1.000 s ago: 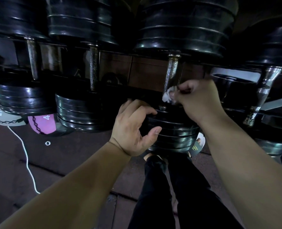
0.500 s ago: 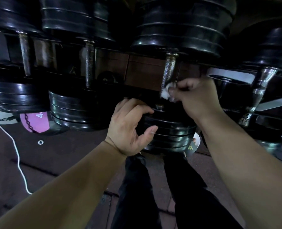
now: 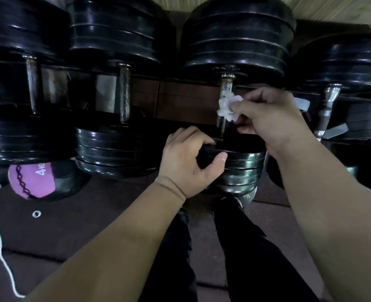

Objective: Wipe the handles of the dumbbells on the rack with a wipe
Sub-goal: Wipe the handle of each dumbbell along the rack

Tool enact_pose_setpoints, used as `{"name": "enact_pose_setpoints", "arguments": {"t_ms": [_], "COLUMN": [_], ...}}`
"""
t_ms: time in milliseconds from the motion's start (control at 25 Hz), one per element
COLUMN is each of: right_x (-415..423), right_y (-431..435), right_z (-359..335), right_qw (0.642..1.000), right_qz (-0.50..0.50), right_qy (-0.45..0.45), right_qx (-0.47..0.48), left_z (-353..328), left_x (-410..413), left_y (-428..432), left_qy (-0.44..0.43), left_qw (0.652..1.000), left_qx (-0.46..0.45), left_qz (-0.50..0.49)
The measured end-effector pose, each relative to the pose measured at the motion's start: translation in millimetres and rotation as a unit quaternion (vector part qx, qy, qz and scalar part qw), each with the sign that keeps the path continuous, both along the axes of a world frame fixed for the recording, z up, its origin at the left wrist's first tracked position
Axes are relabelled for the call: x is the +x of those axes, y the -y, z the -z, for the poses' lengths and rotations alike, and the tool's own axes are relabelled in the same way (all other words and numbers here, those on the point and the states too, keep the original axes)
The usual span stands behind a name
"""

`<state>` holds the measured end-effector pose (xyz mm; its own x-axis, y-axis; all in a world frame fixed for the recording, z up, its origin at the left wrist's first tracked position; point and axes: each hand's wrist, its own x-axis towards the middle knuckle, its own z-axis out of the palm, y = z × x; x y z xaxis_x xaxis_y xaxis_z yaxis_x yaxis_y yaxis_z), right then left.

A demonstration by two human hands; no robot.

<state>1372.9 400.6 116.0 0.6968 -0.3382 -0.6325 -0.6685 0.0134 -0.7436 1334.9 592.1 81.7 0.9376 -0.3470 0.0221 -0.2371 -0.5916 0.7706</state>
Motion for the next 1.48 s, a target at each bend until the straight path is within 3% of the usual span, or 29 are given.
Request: {"name": "enact_pose_setpoints", "arguments": {"t_ms": [120, 200, 360, 520, 640, 760, 1000, 1200, 1480], "right_x": [-7.2, -11.6, -22.6, -29.5, -48.1, -78.7, -97.3, -103.3, -107.4], "right_y": [-16.0, -31.5, -58.5, -70.6, -74.7, -80.5, -90.9, -93.7, -94.4], "right_z": [-14.0, -23.7, -34.9, -31.9, -25.9, -6.6, 22.8, 26.5, 32.8], "right_qw": [0.997, 0.996, 0.993, 0.98, 0.96, 0.916, 0.871, 0.857, 0.854], "right_qz": [-0.005, 0.002, 0.008, 0.011, -0.046, -0.115, -0.056, -0.055, -0.037], "right_qy": [0.021, 0.037, 0.058, 0.077, 0.1, 0.123, 0.191, 0.241, 0.248], "right_qx": [-0.069, -0.082, -0.1, -0.181, -0.257, -0.365, -0.449, -0.452, -0.455], "left_z": [-18.7, -30.4, -42.3, -40.6, -27.9, -4.8, 8.0, 6.0, 8.5], "left_x": [25.0, 42.3, 57.7, 69.1, 79.7, 92.7, 103.7, 104.4, 109.1], "left_y": [1.9, -3.8, -14.6, -16.3, -11.0, -4.9, 31.5, 42.6, 28.1], "left_qy": [-0.17, -0.177, -0.233, -0.289, -0.31, -0.325, -0.374, -0.422, -0.381], "left_qw": [0.969, 0.96, 0.948, 0.932, 0.935, 0.936, 0.906, 0.829, 0.906], "left_qx": [-0.137, -0.168, -0.21, -0.219, -0.169, -0.109, -0.165, -0.273, -0.147], "left_qz": [-0.116, -0.139, -0.059, -0.025, -0.048, -0.078, -0.112, -0.244, -0.113]}}
